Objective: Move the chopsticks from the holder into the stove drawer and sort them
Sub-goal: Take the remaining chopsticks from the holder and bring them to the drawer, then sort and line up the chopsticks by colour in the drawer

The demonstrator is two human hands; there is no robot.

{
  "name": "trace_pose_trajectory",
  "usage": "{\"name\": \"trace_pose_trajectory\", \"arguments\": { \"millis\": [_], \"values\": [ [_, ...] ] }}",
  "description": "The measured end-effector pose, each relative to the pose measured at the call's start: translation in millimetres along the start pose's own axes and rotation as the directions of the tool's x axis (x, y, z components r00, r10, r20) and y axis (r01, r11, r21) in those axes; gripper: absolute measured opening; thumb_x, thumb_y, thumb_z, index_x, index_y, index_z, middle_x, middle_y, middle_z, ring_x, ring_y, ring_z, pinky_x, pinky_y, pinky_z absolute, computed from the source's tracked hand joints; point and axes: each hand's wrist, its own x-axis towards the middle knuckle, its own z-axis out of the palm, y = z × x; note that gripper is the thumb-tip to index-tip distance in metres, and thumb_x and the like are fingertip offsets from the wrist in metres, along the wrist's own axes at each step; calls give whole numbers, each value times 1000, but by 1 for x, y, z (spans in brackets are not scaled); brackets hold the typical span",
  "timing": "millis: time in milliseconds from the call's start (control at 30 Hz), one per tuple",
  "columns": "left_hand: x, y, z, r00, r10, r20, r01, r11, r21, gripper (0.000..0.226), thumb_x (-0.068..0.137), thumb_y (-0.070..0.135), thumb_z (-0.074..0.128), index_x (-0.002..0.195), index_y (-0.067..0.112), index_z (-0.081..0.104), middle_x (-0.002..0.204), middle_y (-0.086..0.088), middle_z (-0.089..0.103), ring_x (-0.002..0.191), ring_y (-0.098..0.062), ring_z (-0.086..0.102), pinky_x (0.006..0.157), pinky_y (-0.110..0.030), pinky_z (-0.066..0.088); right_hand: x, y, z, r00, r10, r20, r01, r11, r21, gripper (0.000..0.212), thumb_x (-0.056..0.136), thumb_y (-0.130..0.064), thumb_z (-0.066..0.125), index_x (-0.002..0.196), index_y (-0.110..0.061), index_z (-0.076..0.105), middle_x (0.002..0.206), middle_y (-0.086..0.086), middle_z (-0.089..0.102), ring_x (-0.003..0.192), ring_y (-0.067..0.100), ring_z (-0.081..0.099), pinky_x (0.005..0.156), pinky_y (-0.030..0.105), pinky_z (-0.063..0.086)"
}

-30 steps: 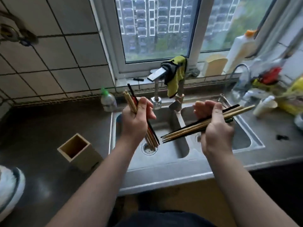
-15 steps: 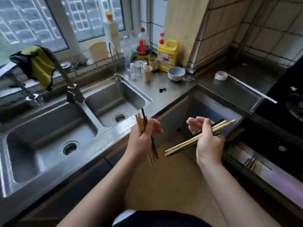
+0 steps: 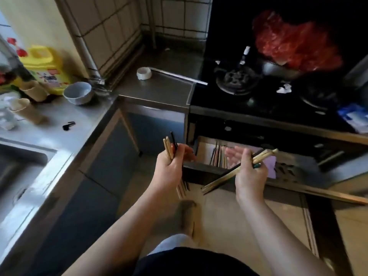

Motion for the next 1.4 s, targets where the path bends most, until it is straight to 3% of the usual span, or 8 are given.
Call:
{"name": "trace_pose_trajectory", "arguments": {
  "millis": [167,400,633,833,967,1167,1267,1400],
  "values": [
    [76,-13,74,988,43,151,-44,999,5,34,104,22,43,91,9,71,84,-1,74,83,-9,70,80,-18,53,73,1,-32,992,-2,-127,-5,998,-57,32,103,-21,40,93,-6,67,91,13,75,90,25,73,88,34,57],
    [171,-28,162,930,-29,367,0,997,77,32,104,29,42,95,16,69,96,-1,73,93,-9,69,88,-24,52,178,-4,-47,969,19,-247,-60,985,-160,28,103,-23,40,92,-15,65,93,3,74,88,13,73,90,32,56],
    [225,-70,222,908,-178,380,107,974,201,31,101,38,44,95,22,70,98,9,73,98,-2,68,92,-25,50,251,42,-67,952,118,-282,-188,954,-233,39,101,-36,40,107,-10,68,102,-4,74,93,2,70,86,13,52],
    [256,-130,257,905,-318,284,212,913,348,31,101,40,45,87,37,71,93,6,74,88,-37,66,73,-34,51,308,100,-81,948,215,-233,-281,910,-306,33,102,-36,37,93,-23,66,100,-6,74,91,0,70,84,12,52],
    [276,-181,275,897,-374,235,275,889,366,29,101,42,46,87,37,71,100,4,74,97,-43,65,88,-54,51,341,156,-86,929,313,-197,-362,878,-312,31,103,-33,38,99,-18,66,100,-3,74,88,4,71,83,18,56],
    [298,-265,295,837,-503,217,389,824,412,29,103,37,44,100,22,69,88,5,72,77,-15,69,69,-20,54,368,260,-90,902,399,-167,-433,829,-354,28,102,-30,42,95,-15,65,91,3,75,79,10,73,77,25,59],
    [306,-304,302,797,-548,252,424,806,413,28,102,34,46,105,16,67,83,12,69,71,5,67,74,-19,53,379,308,-94,897,415,-154,-438,788,-432,30,101,-31,44,93,-13,66,86,4,75,72,11,73,73,27,59],
    [329,-342,307,799,-566,204,480,805,349,30,103,30,47,103,9,68,90,-4,74,80,-11,72,66,-14,54,397,350,-93,882,452,-132,-454,740,-496,31,99,-34,46,84,-17,66,79,6,75,66,20,72,63,30,58]
  ]
}}
